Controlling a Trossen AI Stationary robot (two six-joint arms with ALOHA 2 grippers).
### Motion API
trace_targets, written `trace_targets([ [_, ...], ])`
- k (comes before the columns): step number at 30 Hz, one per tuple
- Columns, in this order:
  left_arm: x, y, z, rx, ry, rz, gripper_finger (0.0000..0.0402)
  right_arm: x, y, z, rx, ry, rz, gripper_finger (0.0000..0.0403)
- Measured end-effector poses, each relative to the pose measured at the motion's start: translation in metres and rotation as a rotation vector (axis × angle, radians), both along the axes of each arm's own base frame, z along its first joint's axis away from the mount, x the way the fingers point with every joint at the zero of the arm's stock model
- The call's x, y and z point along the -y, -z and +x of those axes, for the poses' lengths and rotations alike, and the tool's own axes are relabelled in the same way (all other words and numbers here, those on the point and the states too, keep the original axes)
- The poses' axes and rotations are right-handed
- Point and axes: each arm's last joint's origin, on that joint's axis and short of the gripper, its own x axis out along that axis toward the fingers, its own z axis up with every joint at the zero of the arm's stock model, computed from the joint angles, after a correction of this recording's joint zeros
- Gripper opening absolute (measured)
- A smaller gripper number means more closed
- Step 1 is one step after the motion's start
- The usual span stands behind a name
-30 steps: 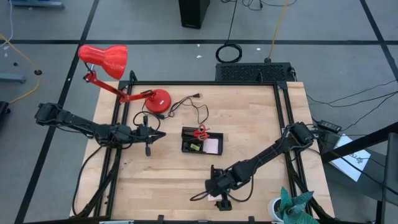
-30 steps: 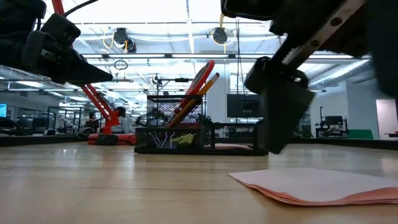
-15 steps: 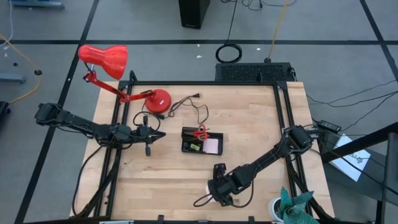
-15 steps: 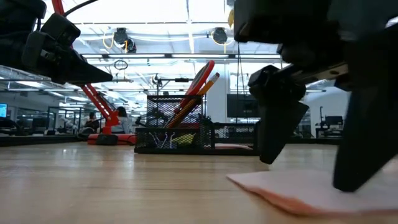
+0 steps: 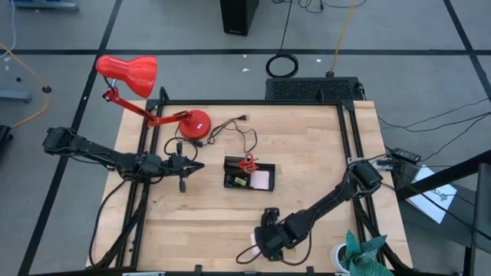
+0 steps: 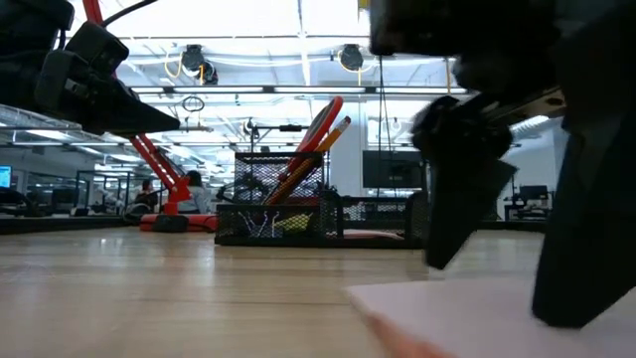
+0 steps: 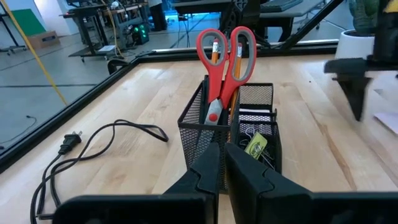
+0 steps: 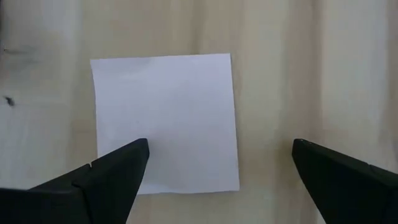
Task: Pick and place office supplies into organizer
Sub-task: Put the pink sticky notes into the desk organizer
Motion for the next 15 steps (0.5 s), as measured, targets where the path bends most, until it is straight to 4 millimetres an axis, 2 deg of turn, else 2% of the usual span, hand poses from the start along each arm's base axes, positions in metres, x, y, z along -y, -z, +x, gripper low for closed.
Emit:
trace_targets([
  [6,0.000,0.000,0.000,0.002,-0.001,-0.011,0.0031,0.015,0.008,-0.014,-0.048,0.123,-0.107,0.0391],
  [10,0.000,0.000,0.000,0.003,-0.002,-0.016,0.0031,0.025,0.009,-0.014,-0.073,0.155,-0.123,0.0391],
  [15,0.000,0.000,0.000,0.003,-0.003,-0.016,0.0031,0.038,-0.004,-0.011,-0.063,0.159,-0.107,0.0391],
])
